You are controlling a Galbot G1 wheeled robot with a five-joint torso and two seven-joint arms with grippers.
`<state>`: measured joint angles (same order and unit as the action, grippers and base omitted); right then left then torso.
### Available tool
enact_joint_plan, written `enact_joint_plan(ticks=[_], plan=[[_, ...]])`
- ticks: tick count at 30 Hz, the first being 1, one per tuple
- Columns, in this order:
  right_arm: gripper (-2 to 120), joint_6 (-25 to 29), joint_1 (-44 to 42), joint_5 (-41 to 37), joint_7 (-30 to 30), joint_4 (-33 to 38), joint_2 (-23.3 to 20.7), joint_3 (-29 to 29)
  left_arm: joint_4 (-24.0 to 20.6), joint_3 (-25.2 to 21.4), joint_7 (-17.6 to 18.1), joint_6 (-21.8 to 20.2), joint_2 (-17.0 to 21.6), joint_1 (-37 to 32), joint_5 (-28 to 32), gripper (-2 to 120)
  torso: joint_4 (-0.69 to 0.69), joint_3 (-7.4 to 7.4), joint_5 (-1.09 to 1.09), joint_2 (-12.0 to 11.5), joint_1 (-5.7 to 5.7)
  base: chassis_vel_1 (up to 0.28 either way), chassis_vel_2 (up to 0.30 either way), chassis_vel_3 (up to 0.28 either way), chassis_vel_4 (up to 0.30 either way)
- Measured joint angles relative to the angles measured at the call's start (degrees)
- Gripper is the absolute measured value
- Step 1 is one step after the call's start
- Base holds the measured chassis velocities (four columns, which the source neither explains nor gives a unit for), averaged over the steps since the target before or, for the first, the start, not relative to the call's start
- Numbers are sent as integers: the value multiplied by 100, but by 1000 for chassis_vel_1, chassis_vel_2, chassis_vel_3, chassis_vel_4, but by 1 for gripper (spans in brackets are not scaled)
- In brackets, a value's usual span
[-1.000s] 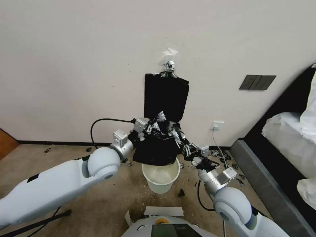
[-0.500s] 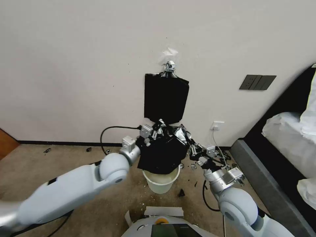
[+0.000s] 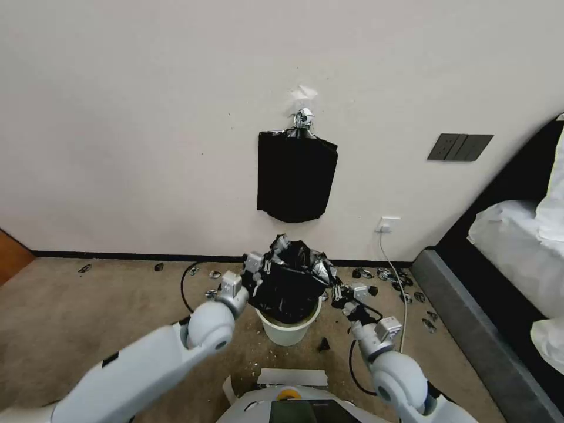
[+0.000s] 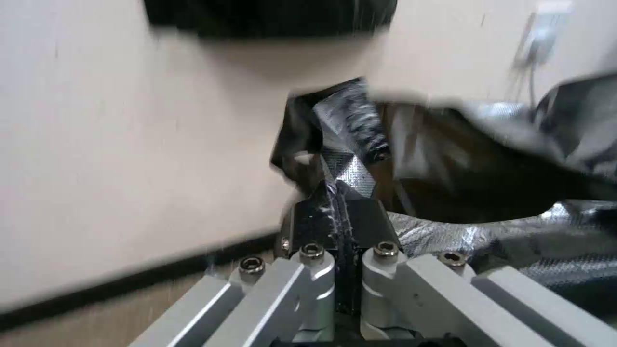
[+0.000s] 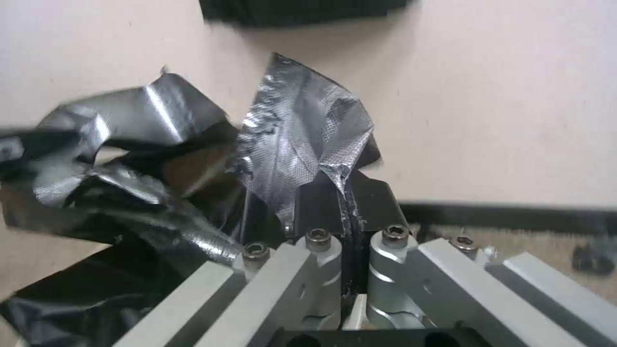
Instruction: Place a trash bag onto the trash bin.
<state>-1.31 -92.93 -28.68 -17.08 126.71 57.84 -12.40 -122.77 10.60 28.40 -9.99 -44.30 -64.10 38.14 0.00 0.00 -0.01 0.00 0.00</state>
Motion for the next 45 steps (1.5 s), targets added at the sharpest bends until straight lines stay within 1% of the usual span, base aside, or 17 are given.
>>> enact_joint_plan(ticks=[1,4,5,8,9,12,13,16,17,20,23,24,28,32,33,40,45], plan=[[0,0,0,0,0,0,0,0,0,0,0,0,0,0,0,0,0,0,0,0,0,0,0,0,0],[0,-102,-101,-1,-161,-62,105,140,-65,-316,-14,3,-128,-638,-233,0,0,0,1,0,0,0,0,0,0],[0,-102,-101,-1,-161,-62,105,140,-65,-316,-14,3,-128,-638,-233,0,0,0,1,0,0,0,0,0,0],[0,-236,-202,-43,-404,-73,214,256,-157,-556,-25,5,-238,-1127,-420,0,0,0,1,0,0,0,0,0,0],[0,-236,-202,-43,-404,-73,214,256,-157,-556,-25,5,-238,-1127,-420,0,0,0,1,0,0,0,0,0,0],[0,-455,-319,-136,-716,34,298,336,-240,-802,-32,5,-359,-1615,-552,0,-1,0,1,0,0,0,0,0,0],[0,-455,-319,-136,-716,34,298,336,-240,-802,-32,5,-359,-1615,-552,0,-1,0,1,0,0,0,0,0,0],[0,-719,-481,-230,-968,223,334,383,-372,-994,-34,26,-503,-2121,-671,0,0,0,1,0,0,0,0,0,0],[0,-719,-481,-230,-968,223,334,383,-372,-994,-34,26,-503,-2121,-671,0,0,0,1,0,0,0,0,0,0],[0,-1075,-589,-348,-1256,403,346,476,-469,-1060,-31,59,-634,-2520,-836,0,0,0,1,0,0,0,0,0,0],[0,-1230,-603,-449,-1402,493,358,540,-482,-1061,-27,82,-714,-2675,-933,0,-1,0,1,0,0,0,0,0,0],[0,-1361,-604,-634,-1561,612,379,604,-491,-1061,-26,97,-795,-2807,-1034,0,-1,0,1,0,0,0,0,0,0],[0,-1554,-545,-964,-1818,752,426,696,-474,-1077,-27,124,-945,-3012,-1227,0,-1,0,1,0,0,0,0,0,0],[0,-1629,-505,-1030,-1931,751,439,715,-453,-1084,-26,126,-995,-3077,-1250,0,1,0,1,0,0,0,0,0,0],[0,-1781,-450,-1223,-2134,713,450,712,-400,-1130,-26,144,-1057,-3191,-1271,0,0,0,2,0,0,0,0,0,0],[0,-1901,-439,-1379,-2280,686,453,666,-357,-1259,-37,150,-1082,-3269,-1272,0,-1,0,1,0,0,0,0,0,0],[0,-1957,-175,-1611,-2301,329,477,709,-132,-1246,-65,98,-1057,-3136,-1094,0,0,0,1,0,0,0,0,0,0]])
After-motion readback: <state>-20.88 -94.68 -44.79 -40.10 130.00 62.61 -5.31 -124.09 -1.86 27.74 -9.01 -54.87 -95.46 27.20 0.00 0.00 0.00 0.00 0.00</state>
